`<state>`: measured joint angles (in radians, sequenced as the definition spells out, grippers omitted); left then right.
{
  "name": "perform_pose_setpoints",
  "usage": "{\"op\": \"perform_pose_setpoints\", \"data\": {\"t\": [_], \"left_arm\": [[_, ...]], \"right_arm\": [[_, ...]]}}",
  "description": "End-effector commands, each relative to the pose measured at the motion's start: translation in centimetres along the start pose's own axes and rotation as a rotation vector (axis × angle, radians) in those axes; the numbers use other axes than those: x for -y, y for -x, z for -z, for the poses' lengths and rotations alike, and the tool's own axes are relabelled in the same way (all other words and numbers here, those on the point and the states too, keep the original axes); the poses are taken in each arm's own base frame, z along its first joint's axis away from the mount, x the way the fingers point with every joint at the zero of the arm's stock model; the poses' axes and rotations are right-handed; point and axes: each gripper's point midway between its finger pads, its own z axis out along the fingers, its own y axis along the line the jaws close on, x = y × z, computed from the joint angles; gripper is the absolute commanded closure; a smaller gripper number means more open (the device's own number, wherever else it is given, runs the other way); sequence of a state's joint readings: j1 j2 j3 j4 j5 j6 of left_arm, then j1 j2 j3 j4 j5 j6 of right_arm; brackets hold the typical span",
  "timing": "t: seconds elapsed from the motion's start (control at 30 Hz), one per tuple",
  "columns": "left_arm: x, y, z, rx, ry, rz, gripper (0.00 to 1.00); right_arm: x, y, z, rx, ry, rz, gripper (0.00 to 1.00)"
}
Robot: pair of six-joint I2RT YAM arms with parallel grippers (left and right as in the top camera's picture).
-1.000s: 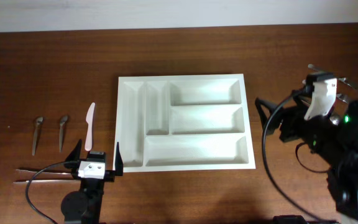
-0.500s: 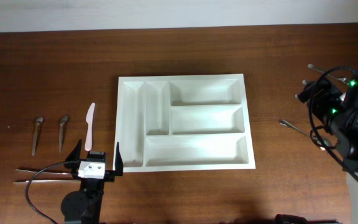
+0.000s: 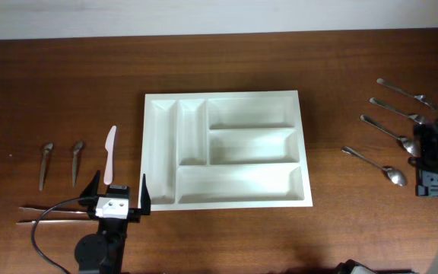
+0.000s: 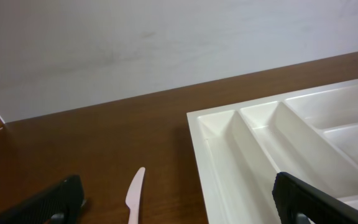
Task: Pack container
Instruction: 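Move the right gripper over the spoons on the right, then lower the right gripper onto a silver spoon and close on it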
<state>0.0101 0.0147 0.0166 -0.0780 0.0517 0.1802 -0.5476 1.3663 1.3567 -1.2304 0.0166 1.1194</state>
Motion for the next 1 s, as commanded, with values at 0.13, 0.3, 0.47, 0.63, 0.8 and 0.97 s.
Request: {"op": "perform_pose_setpoints", "data": {"t": [0.13, 0.3, 0.47, 0.63, 0.8, 0.97], "left_arm": [[-0.2, -0.2, 0.0, -0.001, 0.013, -0.016, 0.01], [-0.2, -0.2, 0.0, -0.001, 0.013, -0.016, 0.01], [-0.2, -0.2, 0.0, -0.001, 0.013, -0.016, 0.01], [-0.2, -0.2, 0.0, -0.001, 0.013, -0.016, 0.01], [-0.2, -0.2, 0.0, -0.001, 0.013, -0.016, 0.01], [-0.2, -0.2, 0.0, -0.001, 0.013, -0.016, 0.01]], "right_arm": [[0.8, -0.6, -3.8, -0.118, -0.137, -0.088, 0.0], [1.5, -1.0, -6.7, -0.153, -0.245, -0.196, 0.01], [2.2, -1.5, -9.1, -0.172, -0.34, -0.298, 0.0], [2.2, -1.5, -10.9, -0.17, -0.377, -0.368, 0.0], [1.3, -1.1, -12.0, -0.152, -0.348, -0.413, 0.01], [-0.3, -0.7, -12.6, -0.131, -0.283, -0.404, 0.01]]}}
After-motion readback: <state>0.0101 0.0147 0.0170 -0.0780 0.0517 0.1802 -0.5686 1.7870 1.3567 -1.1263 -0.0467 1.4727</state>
